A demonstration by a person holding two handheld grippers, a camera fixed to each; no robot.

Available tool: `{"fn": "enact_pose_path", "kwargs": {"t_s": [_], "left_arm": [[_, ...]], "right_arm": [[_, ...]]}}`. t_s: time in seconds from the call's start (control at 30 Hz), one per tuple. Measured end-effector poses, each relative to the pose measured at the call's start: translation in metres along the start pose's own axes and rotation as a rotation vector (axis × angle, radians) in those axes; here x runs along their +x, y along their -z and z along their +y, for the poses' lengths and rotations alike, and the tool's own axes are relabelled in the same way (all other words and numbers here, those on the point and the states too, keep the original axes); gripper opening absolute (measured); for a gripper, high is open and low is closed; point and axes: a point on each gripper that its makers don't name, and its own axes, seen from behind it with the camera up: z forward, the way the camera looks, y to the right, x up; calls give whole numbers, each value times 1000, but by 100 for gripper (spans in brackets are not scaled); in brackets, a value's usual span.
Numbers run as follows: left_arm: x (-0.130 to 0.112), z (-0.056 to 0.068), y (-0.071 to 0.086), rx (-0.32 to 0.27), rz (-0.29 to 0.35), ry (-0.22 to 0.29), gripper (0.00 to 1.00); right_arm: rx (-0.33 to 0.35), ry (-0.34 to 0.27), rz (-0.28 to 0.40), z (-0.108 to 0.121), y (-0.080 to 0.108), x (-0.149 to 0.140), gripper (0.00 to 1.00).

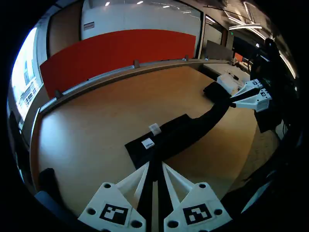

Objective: Fold towel

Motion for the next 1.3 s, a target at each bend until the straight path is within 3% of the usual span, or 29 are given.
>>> {"fn": "enact_pose_path", "kwargs": {"t_s": [0.37,0.57,0.97,1.3], "left_arm": [[-6,2,0,9,-10,5,7],[-6,-3,-8,16,-18,13,7],[-6,-19,-45,26,-49,43,7],[-18,-28,-79,31,-95,20,7]], "right_arm": [[2,7,-17,-4,-1,-5,10],[3,10,-33,0,-8,-6,10],[2,18,-80,23,-39,-15,10],[5,11,-120,42,-71,-28,10]]}}
